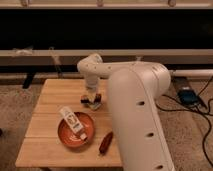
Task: Place the eraser on the white sponge
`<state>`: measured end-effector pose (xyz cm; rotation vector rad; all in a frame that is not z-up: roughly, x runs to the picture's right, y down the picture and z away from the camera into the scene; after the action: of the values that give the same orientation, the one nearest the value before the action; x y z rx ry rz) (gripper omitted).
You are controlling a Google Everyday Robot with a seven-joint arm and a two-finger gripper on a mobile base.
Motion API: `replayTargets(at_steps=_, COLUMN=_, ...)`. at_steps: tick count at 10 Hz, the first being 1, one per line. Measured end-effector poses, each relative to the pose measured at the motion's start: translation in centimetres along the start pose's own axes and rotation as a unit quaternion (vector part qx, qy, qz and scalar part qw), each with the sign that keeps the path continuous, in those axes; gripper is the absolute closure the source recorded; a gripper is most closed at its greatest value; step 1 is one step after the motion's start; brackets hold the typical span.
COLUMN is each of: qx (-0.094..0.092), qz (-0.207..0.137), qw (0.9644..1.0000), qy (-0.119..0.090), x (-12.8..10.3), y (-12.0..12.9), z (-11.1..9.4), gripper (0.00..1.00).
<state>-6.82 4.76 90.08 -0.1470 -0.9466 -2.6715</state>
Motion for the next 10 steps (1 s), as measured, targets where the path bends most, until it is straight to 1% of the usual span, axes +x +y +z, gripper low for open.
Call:
replayTargets(at_steps=1, qx=-0.008, qz=0.009, qw=0.9999, qy=0.006, x=-0.3, y=0.3, z=-0.3, gripper=0.20)
replayTargets(at_steps=3, qx=-0.017, qz=0.020, qw=0.9995, qy=0.015, x=-0.9, y=0.8, z=-0.8, gripper=0.20)
replayTargets(at_steps=5, qx=-0.025, qz=0.027, qw=0.9989, qy=0.030, x=-1.0, y=0.8, z=-1.7, gripper=0.20)
replayTargets(at_steps=8, qx=-0.041, qz=0.033, qw=0.9972, qy=0.053, x=-1.5, y=1.1, z=-3.1, gripper=0.20)
replayTargets(at_steps=10, qx=-0.045, qz=0.034, qw=0.9963, qy=0.065, x=-1.4, y=1.0, z=-3.8, gripper=0.20)
